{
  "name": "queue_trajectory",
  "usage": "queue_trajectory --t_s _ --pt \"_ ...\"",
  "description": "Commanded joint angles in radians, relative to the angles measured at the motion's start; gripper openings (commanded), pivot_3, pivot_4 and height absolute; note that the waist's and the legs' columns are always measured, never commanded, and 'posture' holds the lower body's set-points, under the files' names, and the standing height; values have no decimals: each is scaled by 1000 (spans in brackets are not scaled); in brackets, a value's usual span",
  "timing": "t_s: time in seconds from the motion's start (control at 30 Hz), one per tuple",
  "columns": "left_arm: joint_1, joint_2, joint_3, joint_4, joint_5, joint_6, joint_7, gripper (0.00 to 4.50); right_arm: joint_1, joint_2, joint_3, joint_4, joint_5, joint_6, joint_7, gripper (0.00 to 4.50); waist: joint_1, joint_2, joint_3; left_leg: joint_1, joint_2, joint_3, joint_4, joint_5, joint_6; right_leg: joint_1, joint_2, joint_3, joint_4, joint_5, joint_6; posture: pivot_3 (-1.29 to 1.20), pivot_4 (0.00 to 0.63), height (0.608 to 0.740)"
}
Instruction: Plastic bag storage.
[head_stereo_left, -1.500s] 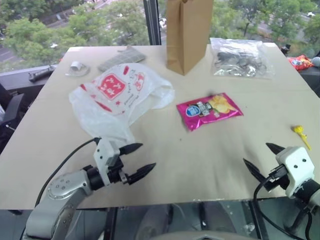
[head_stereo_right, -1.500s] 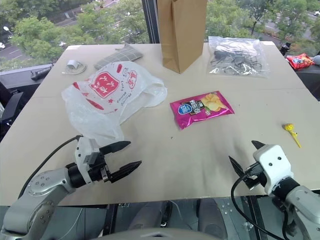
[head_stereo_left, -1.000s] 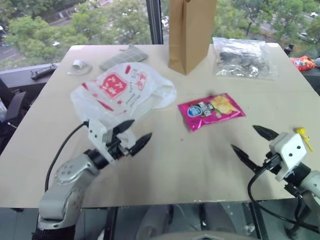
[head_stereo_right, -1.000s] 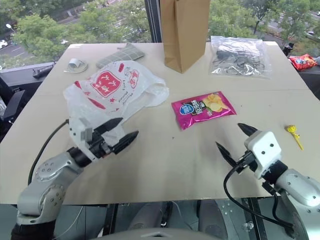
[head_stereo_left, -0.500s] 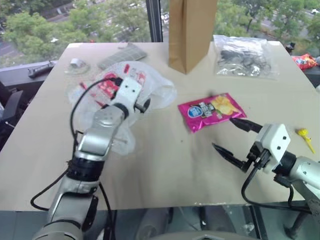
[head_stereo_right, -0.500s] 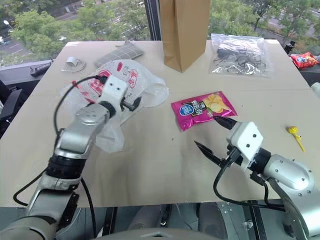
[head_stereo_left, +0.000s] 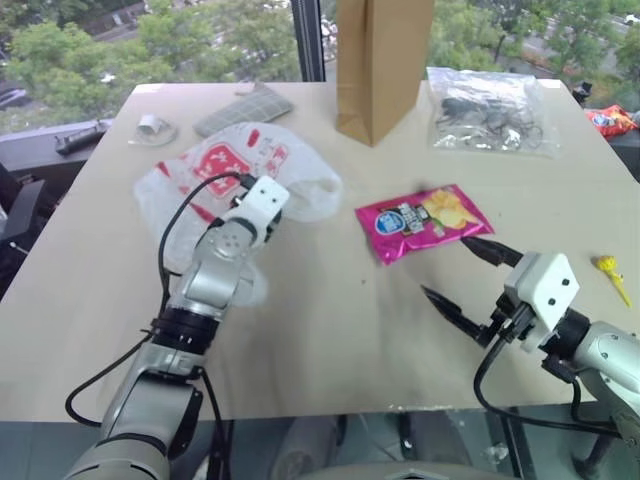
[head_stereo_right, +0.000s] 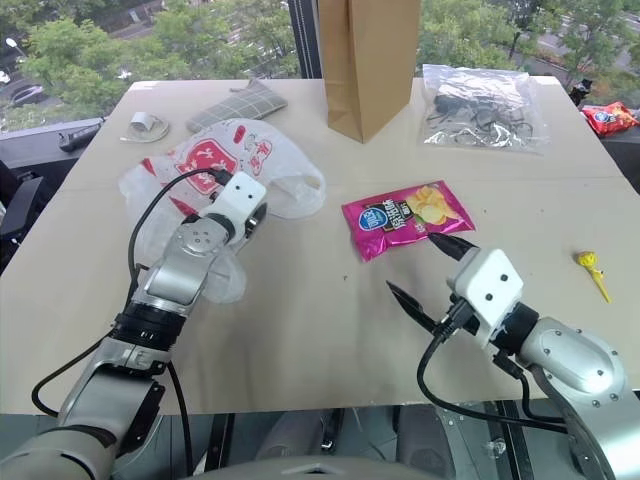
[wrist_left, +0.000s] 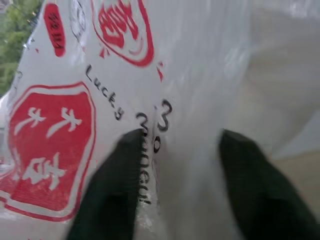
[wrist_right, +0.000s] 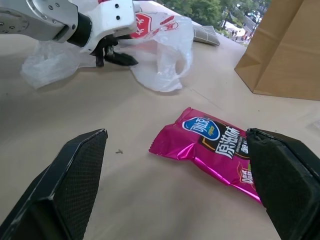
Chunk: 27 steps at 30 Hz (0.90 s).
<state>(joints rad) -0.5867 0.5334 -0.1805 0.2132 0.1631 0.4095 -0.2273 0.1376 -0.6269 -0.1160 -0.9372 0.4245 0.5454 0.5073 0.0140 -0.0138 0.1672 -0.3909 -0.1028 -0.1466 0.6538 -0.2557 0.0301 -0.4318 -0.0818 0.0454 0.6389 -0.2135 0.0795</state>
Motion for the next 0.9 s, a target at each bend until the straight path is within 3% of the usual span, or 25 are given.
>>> queue_trajectory --t_s 0.03,0.07,0.2,0.53,0.77,0.9 --pt "-7 12 107 -63 -28 -78 14 317 -33 8 26 2 -43 -5 -39 4500 -1 0 0 0 0 0 0 0 0 0 0 0 0 0 0 0 150 740" --pt "-7 15 142 -93 -57 -81 -1 65 -45 10 38 13 -54 -5 -44 4500 -1 0 0 0 0 0 0 0 0 0 0 0 0 0 0 0 150 740" --pt "-8 17 216 -174 -138 -36 -68 65 -70 12 64 43 -72 -8 -44 4500 -1 0 0 0 0 0 1 0 0 -1 0 0 1 0 0 0 150 740" --pt "-125 60 372 -327 -478 380 -273 65 -213 16 124 237 -179 5 -74 4500 -3 -1 0 0 0 1 5 0 0 0 1 0 4 0 -1 0 150 740" --pt "-237 104 337 -290 -513 453 -310 65 -347 -148 393 491 -638 -265 -67 4500 -8 -1 0 0 0 1 8 0 0 0 2 0 5 1 -1 0 150 740" --pt "-259 101 328 -270 -501 447 -302 65 -459 -140 481 681 -839 -354 -127 4500 -15 -1 0 -1 0 1 9 0 0 0 2 0 5 1 -1 0 150 740"
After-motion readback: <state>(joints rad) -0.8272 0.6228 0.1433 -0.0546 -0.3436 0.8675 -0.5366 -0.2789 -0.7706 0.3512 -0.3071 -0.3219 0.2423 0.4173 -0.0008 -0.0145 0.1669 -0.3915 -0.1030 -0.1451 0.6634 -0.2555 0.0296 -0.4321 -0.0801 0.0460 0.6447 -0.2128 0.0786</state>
